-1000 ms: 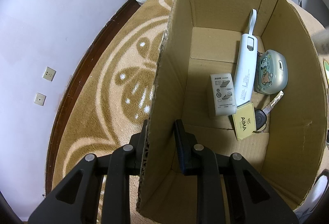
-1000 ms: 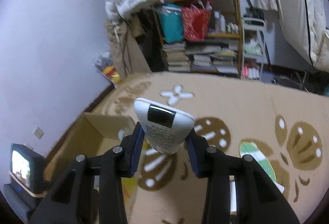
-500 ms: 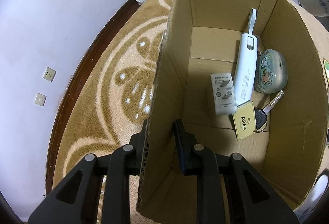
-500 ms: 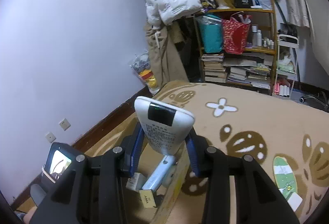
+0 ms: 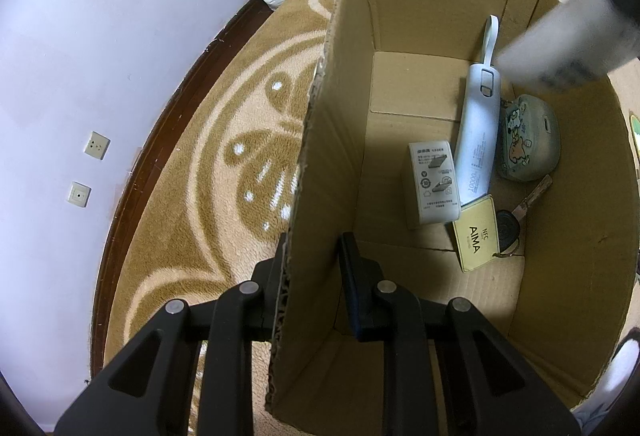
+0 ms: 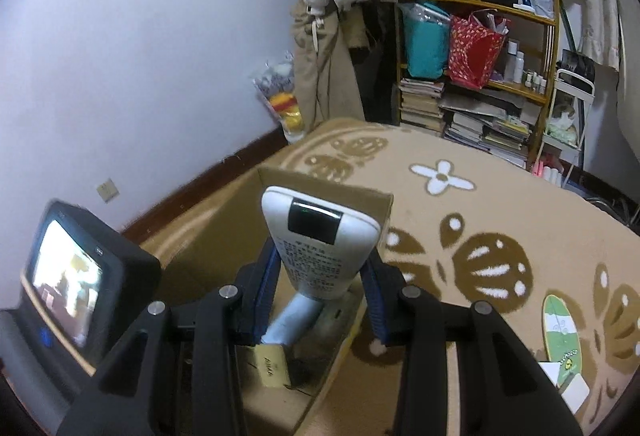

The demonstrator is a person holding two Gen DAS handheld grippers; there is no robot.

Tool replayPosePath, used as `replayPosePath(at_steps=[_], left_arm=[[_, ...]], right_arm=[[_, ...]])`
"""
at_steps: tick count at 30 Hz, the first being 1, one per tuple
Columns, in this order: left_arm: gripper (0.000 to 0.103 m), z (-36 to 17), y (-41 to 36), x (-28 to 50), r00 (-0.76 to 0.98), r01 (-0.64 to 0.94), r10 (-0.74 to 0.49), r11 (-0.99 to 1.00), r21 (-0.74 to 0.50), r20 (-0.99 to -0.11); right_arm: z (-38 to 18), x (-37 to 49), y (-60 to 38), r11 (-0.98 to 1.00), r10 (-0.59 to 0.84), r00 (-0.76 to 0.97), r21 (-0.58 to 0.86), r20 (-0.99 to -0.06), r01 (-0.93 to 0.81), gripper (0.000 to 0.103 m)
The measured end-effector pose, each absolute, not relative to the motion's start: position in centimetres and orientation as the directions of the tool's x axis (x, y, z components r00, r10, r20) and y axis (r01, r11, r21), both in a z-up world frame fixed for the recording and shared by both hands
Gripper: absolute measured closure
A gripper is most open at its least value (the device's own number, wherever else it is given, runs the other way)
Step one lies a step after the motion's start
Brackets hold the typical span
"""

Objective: Organize rigid objects
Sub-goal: 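Carry the white remote into the box and release it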

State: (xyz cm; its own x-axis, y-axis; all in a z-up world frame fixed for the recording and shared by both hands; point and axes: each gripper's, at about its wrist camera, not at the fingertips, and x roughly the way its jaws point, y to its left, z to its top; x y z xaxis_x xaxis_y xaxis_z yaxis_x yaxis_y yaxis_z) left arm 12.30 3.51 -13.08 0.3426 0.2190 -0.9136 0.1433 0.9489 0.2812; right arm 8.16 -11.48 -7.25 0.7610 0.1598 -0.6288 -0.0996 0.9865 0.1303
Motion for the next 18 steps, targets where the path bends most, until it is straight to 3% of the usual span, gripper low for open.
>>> replayPosePath(at_steps=[16,18], left_arm=[[0.081,-13.5,3.3,12.3,0.333,0.151,0.234,0.943,0.297,-0.913],[0.081,-13.4,3.4,12.3,0.331,0.149,0.230,0.945,0.292,-0.915]], right_arm=[[-7.5,8.2,-12.4,0.985,0.158,0.765,0.154,-0.625,-0.078,0.061],[-7.2,8.3,-12.5,0.985,0.155,0.766,0.153,-0.624,-0.075,0.056]])
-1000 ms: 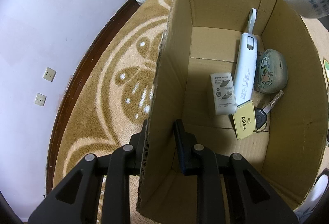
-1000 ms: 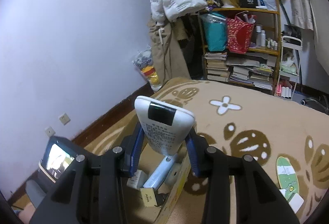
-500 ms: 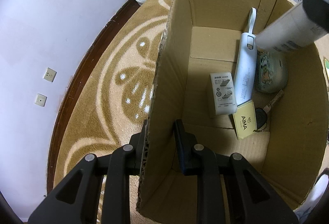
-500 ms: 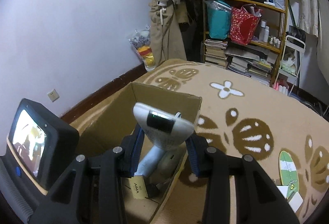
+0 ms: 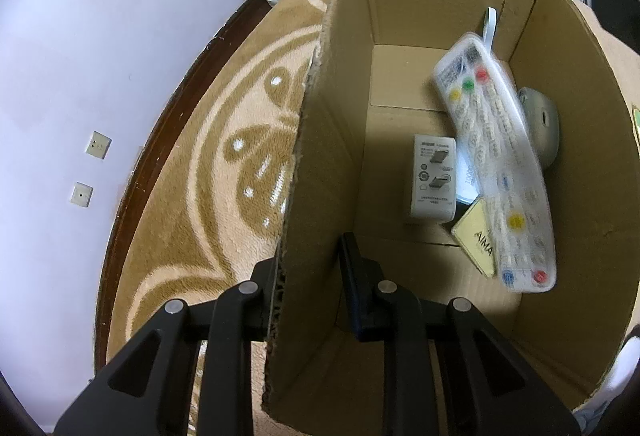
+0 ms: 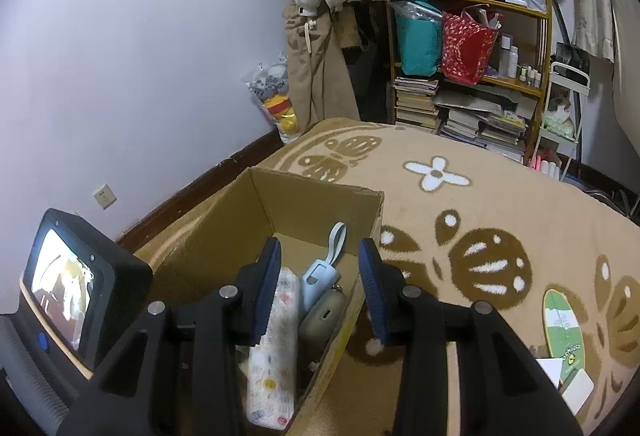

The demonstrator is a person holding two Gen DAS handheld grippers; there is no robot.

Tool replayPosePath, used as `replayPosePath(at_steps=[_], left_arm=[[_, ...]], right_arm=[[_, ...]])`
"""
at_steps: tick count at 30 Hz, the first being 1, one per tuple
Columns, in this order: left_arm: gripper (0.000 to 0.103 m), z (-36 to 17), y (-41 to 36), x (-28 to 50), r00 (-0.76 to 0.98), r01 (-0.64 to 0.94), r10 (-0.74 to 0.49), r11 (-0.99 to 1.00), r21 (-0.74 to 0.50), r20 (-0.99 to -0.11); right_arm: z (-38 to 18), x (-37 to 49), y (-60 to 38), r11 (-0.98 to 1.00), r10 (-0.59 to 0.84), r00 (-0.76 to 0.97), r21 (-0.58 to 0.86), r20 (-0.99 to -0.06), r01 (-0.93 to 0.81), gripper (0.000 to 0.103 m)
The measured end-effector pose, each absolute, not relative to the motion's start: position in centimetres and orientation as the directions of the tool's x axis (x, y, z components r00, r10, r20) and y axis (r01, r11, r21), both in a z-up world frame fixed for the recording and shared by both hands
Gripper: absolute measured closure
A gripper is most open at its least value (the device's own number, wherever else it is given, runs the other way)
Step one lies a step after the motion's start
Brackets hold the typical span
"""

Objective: Organize rigid objects
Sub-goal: 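Carry the white remote into the box and release it, then move the right gripper back to the keys on the carpet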

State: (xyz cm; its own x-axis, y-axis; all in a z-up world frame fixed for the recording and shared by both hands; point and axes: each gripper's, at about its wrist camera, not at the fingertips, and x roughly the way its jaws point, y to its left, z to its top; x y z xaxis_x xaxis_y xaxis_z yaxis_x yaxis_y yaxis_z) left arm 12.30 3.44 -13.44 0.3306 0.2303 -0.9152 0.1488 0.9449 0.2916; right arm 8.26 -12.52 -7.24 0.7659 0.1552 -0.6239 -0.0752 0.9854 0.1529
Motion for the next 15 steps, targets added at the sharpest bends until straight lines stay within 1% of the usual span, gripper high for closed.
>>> replayPosePath(at_steps=[1,3,4,6,8,11,15], left_arm=[[0.081,-13.4,3.4,12.3,0.331,0.149,0.231,0.945,0.292,-0.915],[0.081,-13.4,3.4,12.3,0.331,0.150,0.232,0.944,0.293,-0.915],[0.081,-13.4,3.4,12.3,0.331,0.151,0.232,0.944,0.294,-0.915],[0.081,-13.5,3.4,12.3,0.330,0.150,0.233,0.944,0.294,-0.915],[0.081,-13.4,3.5,12.2,0.330,0.150,0.232,0.944,0.294,-0.915],[0.081,-13.4,3.3,12.3,0.330,0.151,0.234,0.943,0.296,-0.914],[0.081,-13.4,3.3,12.3,0.330,0.150,0.234,0.944,0.295,-0.915]], right_arm=[[-7.2,8.2,-12.6,0.985,0.156,0.766,0.154,-0.624,-0.074,0.053],[-7.1,8.2,-12.9,0.985,0.154,0.767,0.162,-0.623,-0.066,0.043],[-7.1,8.1,-13.1,0.984,0.152,0.766,0.166,-0.624,-0.060,0.041],[-7.2,8.0,-13.5,0.984,0.145,0.764,0.173,-0.629,-0.044,0.031],[-7.4,7.9,-13.9,0.986,0.124,0.763,0.163,-0.634,-0.024,0.025],[-7.8,7.8,-14.8,0.989,0.088,0.752,0.148,-0.653,0.013,0.024],[-8.4,7.5,-16.8,0.982,0.069,0.729,0.175,-0.681,0.070,0.024]])
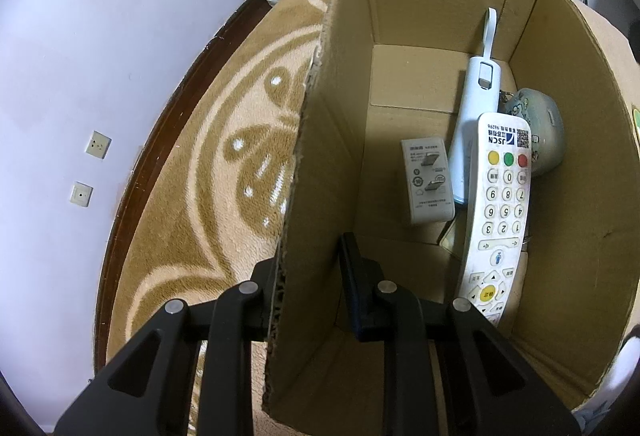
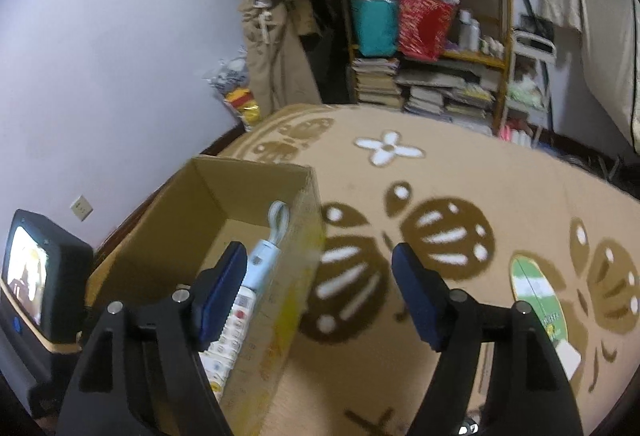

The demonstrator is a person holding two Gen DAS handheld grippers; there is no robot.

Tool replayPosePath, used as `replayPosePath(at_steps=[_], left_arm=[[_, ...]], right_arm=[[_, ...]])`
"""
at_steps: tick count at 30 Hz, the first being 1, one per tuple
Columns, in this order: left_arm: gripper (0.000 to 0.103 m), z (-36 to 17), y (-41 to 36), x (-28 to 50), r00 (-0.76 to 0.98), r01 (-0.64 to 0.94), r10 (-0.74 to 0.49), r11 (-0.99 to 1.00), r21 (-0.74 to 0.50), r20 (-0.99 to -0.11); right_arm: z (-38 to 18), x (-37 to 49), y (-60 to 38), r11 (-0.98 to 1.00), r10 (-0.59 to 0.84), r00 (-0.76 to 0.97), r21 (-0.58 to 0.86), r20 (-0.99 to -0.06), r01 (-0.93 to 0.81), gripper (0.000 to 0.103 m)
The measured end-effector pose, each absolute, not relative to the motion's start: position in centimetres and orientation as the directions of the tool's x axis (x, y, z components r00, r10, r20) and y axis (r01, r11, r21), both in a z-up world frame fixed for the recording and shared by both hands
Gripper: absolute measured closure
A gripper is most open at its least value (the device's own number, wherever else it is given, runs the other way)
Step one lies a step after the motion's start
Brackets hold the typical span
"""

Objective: Organize rigid objects
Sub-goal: 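Move the right gripper back to the keys on the carpet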

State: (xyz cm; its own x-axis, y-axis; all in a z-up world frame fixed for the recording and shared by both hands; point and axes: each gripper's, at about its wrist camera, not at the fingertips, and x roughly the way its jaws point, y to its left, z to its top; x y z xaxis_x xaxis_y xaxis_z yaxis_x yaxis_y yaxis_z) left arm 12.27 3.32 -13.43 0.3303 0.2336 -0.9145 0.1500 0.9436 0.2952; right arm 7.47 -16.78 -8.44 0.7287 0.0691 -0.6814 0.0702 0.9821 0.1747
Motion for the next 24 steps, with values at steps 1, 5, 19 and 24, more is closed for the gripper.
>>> replayPosePath(at_steps=[1,5,19,24], left_arm=[[0.081,-13.4,3.3,12.3,0.331,0.151,0.234,0.943,0.296,-0.914],[0.081,-13.5,3.2,12.3,0.331,0.152,0.237,0.942,0.299,-0.913],[0.081,-13.5,3.3,12.3,0.332,0.155,0.236,0.942,0.299,-0.913],[0.081,-13.5,3.3,12.3,0.331,0.154,0.235,0.942,0.299,-0.914]], right_arm=[[-8.6,7.3,-17.3,0.980,0.065,0.722,0.181,-0.688,0.084,0.024],[-9.1,6.6,-18.9,0.977,0.026,0.701,0.165,-0.713,0.133,0.024],[-10.3,2.1,-23.5,0.941,-0.048,0.607,0.168,-0.794,0.294,0.024],[-11.8,0.9,-24.3,0.928,-0.041,0.549,0.172,-0.834,0.331,0.024]])
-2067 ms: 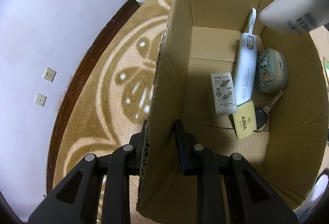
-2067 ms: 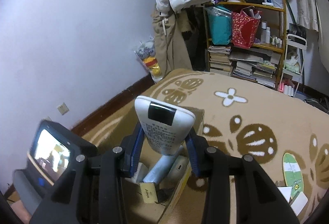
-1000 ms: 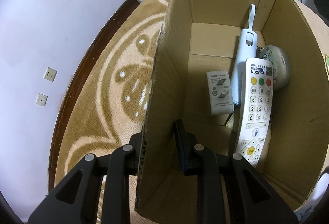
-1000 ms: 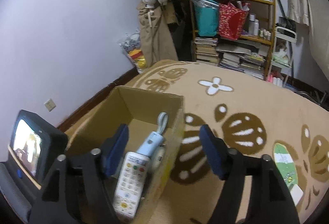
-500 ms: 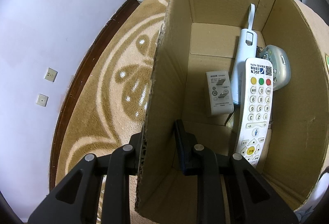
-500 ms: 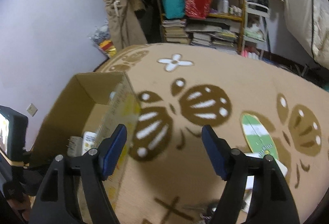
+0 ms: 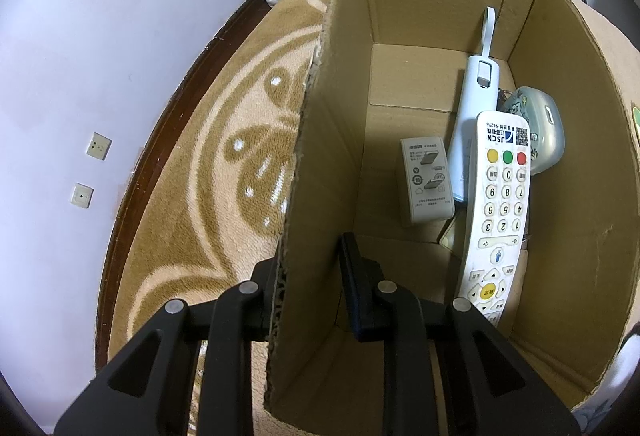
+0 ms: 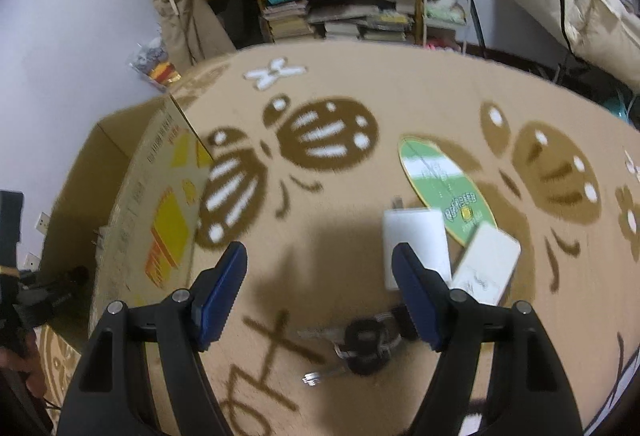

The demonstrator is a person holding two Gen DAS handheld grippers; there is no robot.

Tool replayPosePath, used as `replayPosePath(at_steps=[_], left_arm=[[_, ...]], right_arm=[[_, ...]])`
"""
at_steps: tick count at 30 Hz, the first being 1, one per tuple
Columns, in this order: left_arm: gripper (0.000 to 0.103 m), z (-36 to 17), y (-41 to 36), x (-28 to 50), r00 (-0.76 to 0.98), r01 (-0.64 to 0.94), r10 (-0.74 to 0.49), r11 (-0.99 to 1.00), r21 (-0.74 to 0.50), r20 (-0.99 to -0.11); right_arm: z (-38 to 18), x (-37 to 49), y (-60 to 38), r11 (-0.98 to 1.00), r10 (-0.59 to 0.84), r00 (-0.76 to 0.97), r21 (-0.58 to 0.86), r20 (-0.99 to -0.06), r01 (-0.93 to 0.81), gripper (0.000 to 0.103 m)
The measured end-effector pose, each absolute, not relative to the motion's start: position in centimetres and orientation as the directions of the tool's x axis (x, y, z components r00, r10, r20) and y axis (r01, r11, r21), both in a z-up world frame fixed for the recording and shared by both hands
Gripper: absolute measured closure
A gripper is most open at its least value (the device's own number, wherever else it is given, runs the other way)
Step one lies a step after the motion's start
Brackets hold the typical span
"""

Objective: Organize rigid objects
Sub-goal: 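Move the right gripper back to the keys on the carpet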

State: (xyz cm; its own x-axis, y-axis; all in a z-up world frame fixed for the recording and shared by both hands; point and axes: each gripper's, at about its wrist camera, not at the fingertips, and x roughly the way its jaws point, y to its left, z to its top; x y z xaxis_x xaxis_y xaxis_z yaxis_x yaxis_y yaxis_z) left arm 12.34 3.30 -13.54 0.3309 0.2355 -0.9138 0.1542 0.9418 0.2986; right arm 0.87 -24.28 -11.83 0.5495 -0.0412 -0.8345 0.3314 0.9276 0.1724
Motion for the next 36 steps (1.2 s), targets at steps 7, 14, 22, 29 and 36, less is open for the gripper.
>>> replayPosePath(at_steps=[7,14,22,29,36], left_arm=[[0.081,-13.5,3.4,12.2,0.331,0.155,0.235,0.942,0.298,-0.914],[0.082,-13.4,3.3,12.2,0.328,0.156,0.235,0.942,0.297,-0.915],[0.082,-13.4,3.3,12.1,0.329,0.155,0.235,0.942,0.297,-0.915],[0.082,-13.4,3.3,12.1,0.329,0.157,0.236,0.941,0.300,-0.914],[0.082,-13.4,3.3,12.1,0.330,0.159,0.238,0.940,0.302,-0.913]], right_arm=[[-14.4,-0.2,-25.7,0.893,0.018,0.467,0.224,-0.884,0.390,0.024],[-16.4,-0.6,-26.8,0.863,0.027,0.376,0.212,-0.926,0.459,0.024],[-16.9,-0.5,-26.7,0.862,0.009,0.337,0.178,-0.941,0.474,0.028],[-17.5,-0.5,-26.0,0.866,0.004,0.294,0.150,-0.956,0.477,0.030],[-18.9,0.2,-25.2,0.870,0.028,0.257,0.150,-0.966,0.470,0.041]])
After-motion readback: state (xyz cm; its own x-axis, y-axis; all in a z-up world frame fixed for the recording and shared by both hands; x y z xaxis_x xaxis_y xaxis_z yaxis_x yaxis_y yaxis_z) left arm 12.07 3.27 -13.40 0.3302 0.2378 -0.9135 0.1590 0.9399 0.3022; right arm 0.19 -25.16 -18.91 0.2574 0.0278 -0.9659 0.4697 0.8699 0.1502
